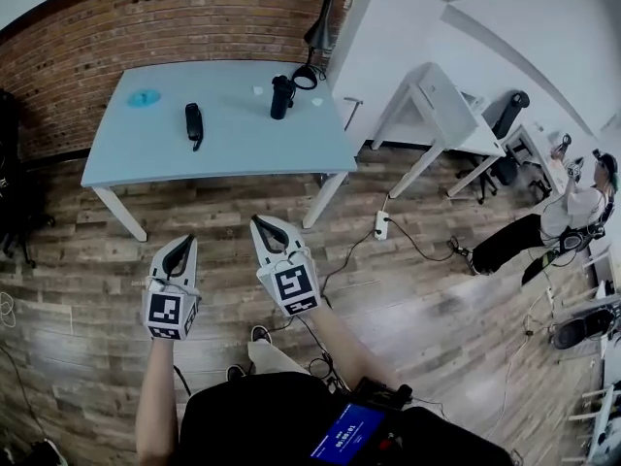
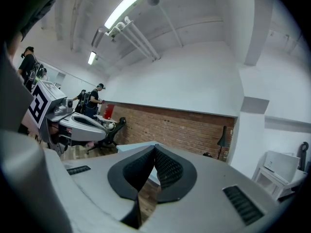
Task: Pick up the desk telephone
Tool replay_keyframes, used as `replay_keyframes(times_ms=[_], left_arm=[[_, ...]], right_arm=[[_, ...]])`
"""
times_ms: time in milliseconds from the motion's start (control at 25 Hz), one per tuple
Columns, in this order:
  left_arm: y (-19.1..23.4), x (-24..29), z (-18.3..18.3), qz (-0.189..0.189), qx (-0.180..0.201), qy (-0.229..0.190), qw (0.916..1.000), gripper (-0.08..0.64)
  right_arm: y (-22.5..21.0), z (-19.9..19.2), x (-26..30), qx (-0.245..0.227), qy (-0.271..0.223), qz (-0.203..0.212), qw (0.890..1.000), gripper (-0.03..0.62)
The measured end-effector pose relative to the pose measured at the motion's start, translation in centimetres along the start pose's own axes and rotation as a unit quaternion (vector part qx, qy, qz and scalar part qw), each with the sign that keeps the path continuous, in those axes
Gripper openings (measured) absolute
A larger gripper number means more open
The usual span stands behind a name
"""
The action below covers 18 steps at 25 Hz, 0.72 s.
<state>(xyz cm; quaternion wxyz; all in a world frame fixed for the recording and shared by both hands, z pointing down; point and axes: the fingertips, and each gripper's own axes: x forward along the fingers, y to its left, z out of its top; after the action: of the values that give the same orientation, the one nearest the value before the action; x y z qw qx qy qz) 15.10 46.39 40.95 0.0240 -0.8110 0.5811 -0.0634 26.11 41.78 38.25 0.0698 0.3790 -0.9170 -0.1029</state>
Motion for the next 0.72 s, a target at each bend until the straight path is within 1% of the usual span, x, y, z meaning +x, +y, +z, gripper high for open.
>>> replay_keyframes(times_ms=[120,240,440,600,720], left_arm=[[-0.2,2.3,-0.2,0.003,-0.001,0.013,0.9999,0.017],[-0.8,3.4,-0.7,0.007,0.002,0.027,0.9996,0.017],[-0.3,5.6,-1.2,0.023,0.007,0.051,0.9984,0.017],[0.3,6.3,-2.8,0.045,-0.011,0.068,0.9966,0.017],[1.1,7.0,-3.4,0.058,-0.019,0.071,0.9956,0.017]], right_arm=[[-2.2,-1.0,0.9,0.013,0.000,0.007,1.000,0.014],[-3.2,-2.6,1.3,0.018,0.006,0.021,1.000,0.014],[-5.2,-3.9,3.3,0.030,0.004,0.043,0.999,0.014],[-5.9,-5.6,4.6,0.044,0.015,0.061,0.997,0.014],[-6.3,-6.1,6.2,0.039,0.017,0.070,0.997,0.014]])
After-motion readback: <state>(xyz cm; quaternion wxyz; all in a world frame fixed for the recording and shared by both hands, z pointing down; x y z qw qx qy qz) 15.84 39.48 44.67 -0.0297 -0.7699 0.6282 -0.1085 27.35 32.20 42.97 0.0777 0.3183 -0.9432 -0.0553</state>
